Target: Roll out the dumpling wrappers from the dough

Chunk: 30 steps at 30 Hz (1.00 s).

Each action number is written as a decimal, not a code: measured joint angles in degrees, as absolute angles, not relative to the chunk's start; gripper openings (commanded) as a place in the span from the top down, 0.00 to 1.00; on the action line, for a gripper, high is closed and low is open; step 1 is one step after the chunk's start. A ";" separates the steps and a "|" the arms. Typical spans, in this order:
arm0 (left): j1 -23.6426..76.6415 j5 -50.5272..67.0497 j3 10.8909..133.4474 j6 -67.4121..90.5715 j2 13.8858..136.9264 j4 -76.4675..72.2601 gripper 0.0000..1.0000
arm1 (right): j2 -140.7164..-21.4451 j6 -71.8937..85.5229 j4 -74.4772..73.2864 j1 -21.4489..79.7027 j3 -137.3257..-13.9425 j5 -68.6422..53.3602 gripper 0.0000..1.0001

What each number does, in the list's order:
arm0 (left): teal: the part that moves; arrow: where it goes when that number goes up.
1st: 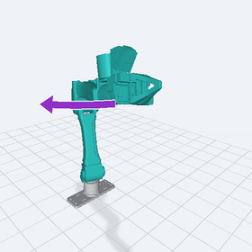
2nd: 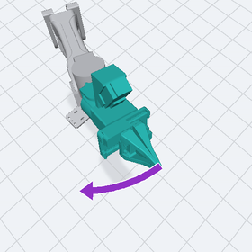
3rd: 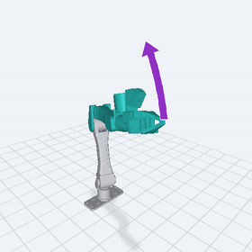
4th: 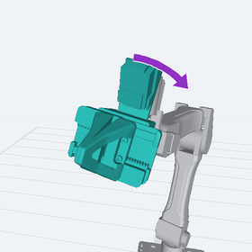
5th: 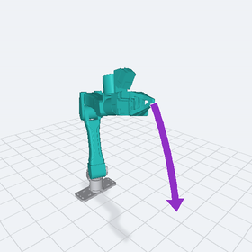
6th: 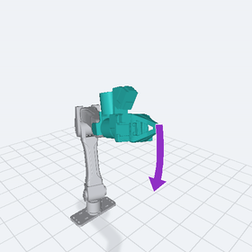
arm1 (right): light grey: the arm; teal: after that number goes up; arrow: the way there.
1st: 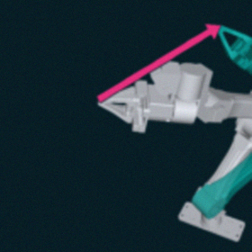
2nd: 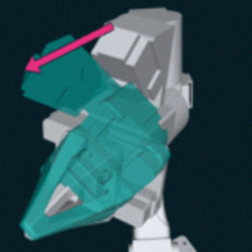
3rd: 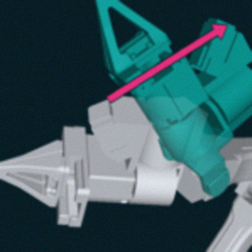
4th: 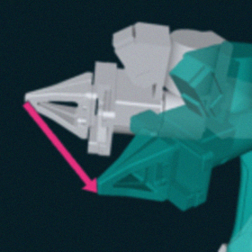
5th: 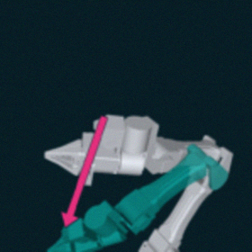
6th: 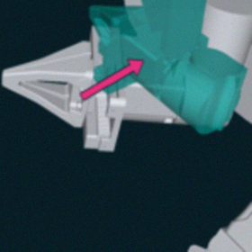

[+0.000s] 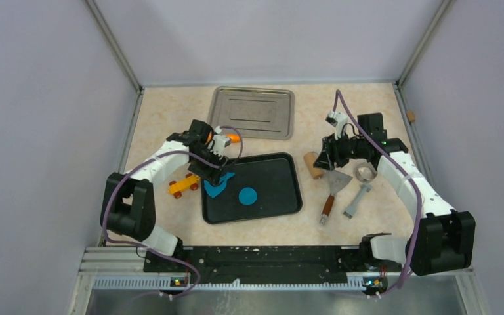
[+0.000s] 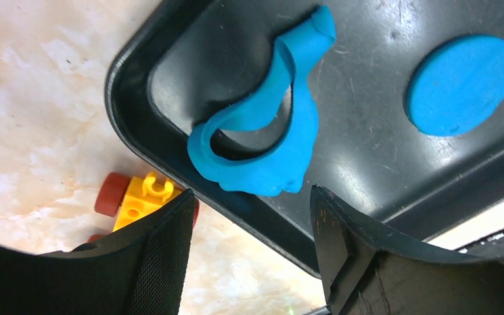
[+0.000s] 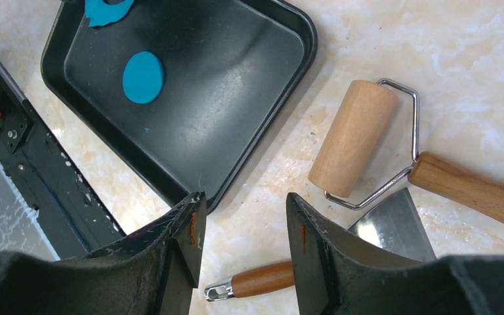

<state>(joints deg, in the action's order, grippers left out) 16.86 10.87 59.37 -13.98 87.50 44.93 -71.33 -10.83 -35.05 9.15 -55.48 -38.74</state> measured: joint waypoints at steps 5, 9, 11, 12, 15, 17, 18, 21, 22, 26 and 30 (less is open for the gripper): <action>17.69 9.39 60.77 -13.13 88.68 43.55 0.32 | -71.33 -10.83 -35.05 9.17 -55.48 -38.72 0.51; 17.80 11.33 63.83 -12.75 88.68 44.51 0.32 | -71.33 -10.85 -35.05 9.15 -55.46 -38.72 0.51; 17.78 13.30 65.73 -12.75 88.68 45.32 0.32 | -71.33 -10.87 -35.09 9.15 -55.46 -38.63 0.51; 17.78 14.55 66.76 -12.78 88.68 45.82 0.33 | -71.33 -10.87 -35.14 9.15 -55.46 -38.44 0.51; 17.78 18.39 69.60 -13.69 88.31 47.00 0.34 | -71.44 -11.81 -35.92 8.71 -55.55 -37.23 0.50; 17.78 21.41 70.24 -14.37 86.13 46.02 0.29 | -72.51 -13.85 -38.17 7.99 -56.53 -36.45 0.50; 17.78 22.61 69.69 -14.59 84.12 44.86 0.18 | -73.49 -14.92 -39.18 7.44 -57.47 -35.97 0.50; 18.13 25.23 60.55 -13.91 70.54 33.47 0.16 | -77.97 -19.92 -42.41 5.58 -61.54 -34.20 0.50; 18.65 26.00 58.37 -13.93 66.65 32.10 0.16 | -79.81 -22.48 -44.25 5.15 -63.35 -33.63 0.50; 23.20 29.80 57.98 -14.52 62.89 30.94 0.11 | -87.02 -30.70 -50.83 3.40 -70.30 -32.58 0.42; 24.08 30.24 57.34 -16.75 64.95 32.73 0.12 | -89.73 -28.75 -52.29 2.28 -71.05 -29.54 0.43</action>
